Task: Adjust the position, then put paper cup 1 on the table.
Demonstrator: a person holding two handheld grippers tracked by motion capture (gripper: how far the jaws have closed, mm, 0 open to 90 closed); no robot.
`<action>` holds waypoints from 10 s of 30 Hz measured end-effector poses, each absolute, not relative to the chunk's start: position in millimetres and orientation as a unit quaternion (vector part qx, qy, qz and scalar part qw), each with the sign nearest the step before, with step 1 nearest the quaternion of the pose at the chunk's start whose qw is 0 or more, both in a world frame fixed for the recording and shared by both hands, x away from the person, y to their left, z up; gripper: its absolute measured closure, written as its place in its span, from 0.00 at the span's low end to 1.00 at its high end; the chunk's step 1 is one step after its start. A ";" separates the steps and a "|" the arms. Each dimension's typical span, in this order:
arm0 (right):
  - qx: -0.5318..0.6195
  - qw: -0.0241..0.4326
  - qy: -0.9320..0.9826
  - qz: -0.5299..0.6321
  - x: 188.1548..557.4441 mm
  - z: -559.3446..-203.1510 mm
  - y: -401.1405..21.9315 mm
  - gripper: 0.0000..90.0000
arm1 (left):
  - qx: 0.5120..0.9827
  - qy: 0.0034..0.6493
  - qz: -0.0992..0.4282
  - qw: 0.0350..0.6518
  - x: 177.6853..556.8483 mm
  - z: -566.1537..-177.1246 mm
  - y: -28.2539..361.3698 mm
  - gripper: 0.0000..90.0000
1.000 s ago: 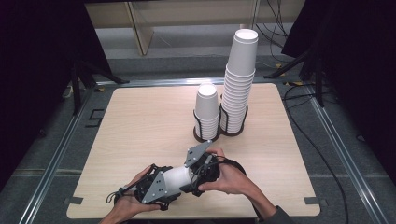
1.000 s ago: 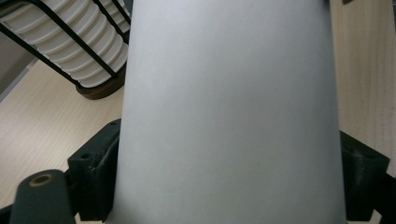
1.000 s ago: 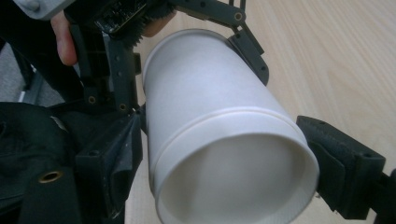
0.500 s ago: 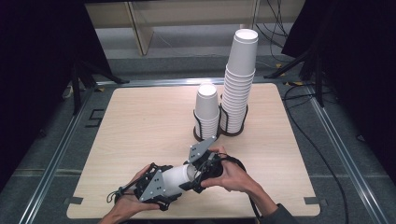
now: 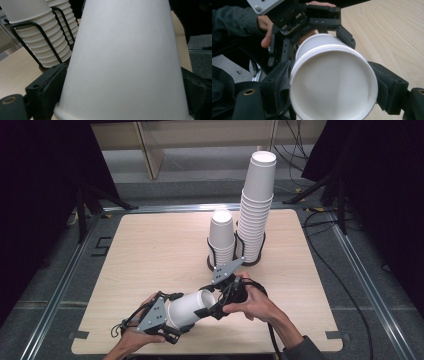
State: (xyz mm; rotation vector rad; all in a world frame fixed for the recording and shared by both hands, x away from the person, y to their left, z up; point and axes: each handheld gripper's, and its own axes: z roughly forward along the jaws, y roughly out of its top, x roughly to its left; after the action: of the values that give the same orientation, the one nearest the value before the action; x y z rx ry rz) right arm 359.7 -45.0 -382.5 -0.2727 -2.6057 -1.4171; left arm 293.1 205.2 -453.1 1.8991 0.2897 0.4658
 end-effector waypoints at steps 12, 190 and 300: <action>-0.099 0.124 -0.853 -0.498 368.9 -388.5 -55.4 0.27 | 0.800 0.120 0.182 0.559 293.6 -447.3 208.3 0.11; -0.029 -0.110 -0.925 -0.363 334.7 -407.6 -10.6 0.18 | 0.766 0.250 0.138 0.576 295.0 -430.7 217.7 0.12; -0.253 -0.041 -0.852 -0.457 336.4 -451.6 -114.8 0.21 | 0.667 0.430 0.310 0.524 416.9 -447.5 278.3 0.15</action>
State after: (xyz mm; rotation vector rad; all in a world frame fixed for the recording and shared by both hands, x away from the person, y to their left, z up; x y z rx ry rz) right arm 336.4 -114.8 -451.6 -0.8154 -2.7472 -1.4743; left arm 416.9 278.3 -447.5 1.5957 1.0295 0.7424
